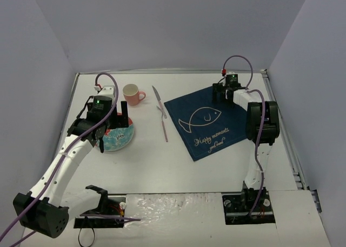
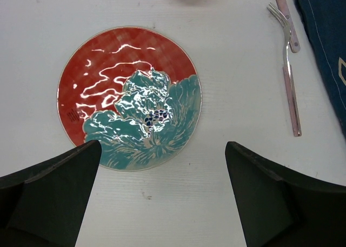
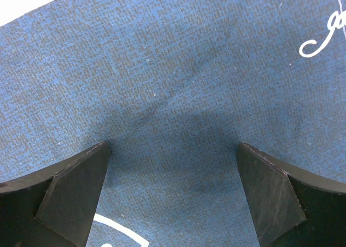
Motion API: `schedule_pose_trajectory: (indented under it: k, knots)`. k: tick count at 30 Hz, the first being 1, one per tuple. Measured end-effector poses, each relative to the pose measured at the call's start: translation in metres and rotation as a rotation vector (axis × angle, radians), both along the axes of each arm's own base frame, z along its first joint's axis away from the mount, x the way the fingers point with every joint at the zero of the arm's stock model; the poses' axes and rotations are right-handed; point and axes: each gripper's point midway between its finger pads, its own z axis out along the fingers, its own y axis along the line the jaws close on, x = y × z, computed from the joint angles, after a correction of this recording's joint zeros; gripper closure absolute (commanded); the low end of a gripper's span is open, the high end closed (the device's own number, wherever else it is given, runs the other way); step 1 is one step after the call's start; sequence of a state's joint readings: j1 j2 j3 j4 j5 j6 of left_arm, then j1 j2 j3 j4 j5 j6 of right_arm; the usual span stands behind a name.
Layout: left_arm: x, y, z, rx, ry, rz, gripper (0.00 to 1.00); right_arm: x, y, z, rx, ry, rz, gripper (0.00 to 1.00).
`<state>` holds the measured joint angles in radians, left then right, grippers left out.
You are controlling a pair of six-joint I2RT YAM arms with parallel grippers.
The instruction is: Set the dinner table for one person
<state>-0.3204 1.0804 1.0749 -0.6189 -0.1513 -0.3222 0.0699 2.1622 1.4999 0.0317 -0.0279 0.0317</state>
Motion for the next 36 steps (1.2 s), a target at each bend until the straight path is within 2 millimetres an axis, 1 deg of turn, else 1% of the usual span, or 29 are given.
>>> schedule_pose_trajectory:
  k: [5, 9, 13, 19, 21, 23, 24, 26, 29, 31, 32, 34, 35, 36]
  knots:
    - [0.000, 0.003, 0.000, -0.014, -0.003, 0.007, 0.03, 0.018, 0.020, 0.002, -0.028, -0.020, 0.098, 0.00]
    - [0.002, 0.004, 0.001, -0.020, -0.009, 0.011, 0.03, 0.026, 0.032, 0.003, -0.050, -0.026, 0.185, 0.00]
    - [0.003, 0.004, 0.002, -0.025, -0.013, 0.012, 0.03, 0.029, 0.039, 0.004, -0.069, -0.031, 0.259, 0.00]
    - [0.003, 0.004, 0.002, -0.032, -0.012, 0.009, 0.03, 0.029, 0.039, 0.007, -0.101, -0.035, 0.306, 0.00]
    - [0.003, 0.004, 0.002, -0.035, -0.014, 0.010, 0.03, 0.023, 0.038, 0.009, -0.111, -0.014, 0.314, 0.00]
    - [0.004, 0.004, 0.002, -0.037, -0.015, 0.010, 0.03, 0.011, 0.040, 0.013, -0.116, 0.015, 0.322, 0.00]
    - [0.004, 0.004, 0.002, -0.038, -0.015, 0.011, 0.03, 0.005, 0.041, 0.017, -0.118, 0.024, 0.326, 0.00]
    - [0.004, 0.005, 0.002, -0.041, -0.016, 0.014, 0.03, -0.005, 0.049, 0.033, -0.119, 0.019, 0.336, 0.00]
    - [0.004, 0.007, 0.002, -0.043, -0.017, 0.020, 0.03, -0.022, 0.073, 0.071, -0.117, -0.035, 0.355, 0.00]
    - [0.004, 0.008, 0.003, -0.044, -0.018, 0.022, 0.03, -0.033, 0.097, 0.098, -0.095, -0.089, 0.374, 0.00]
    - [0.004, 0.008, 0.003, -0.045, -0.018, 0.022, 0.03, -0.039, 0.108, 0.108, -0.078, -0.110, 0.380, 0.00]
    - [0.004, 0.007, 0.003, -0.048, -0.018, 0.021, 0.03, -0.052, 0.129, 0.120, -0.034, -0.136, 0.385, 0.00]
    - [0.004, 0.007, 0.003, -0.050, -0.018, 0.020, 0.03, -0.059, 0.135, 0.118, -0.012, -0.134, 0.380, 0.01]
    - [0.003, 0.007, 0.002, -0.051, -0.017, 0.020, 0.03, -0.069, 0.137, 0.109, 0.006, -0.109, 0.369, 0.01]
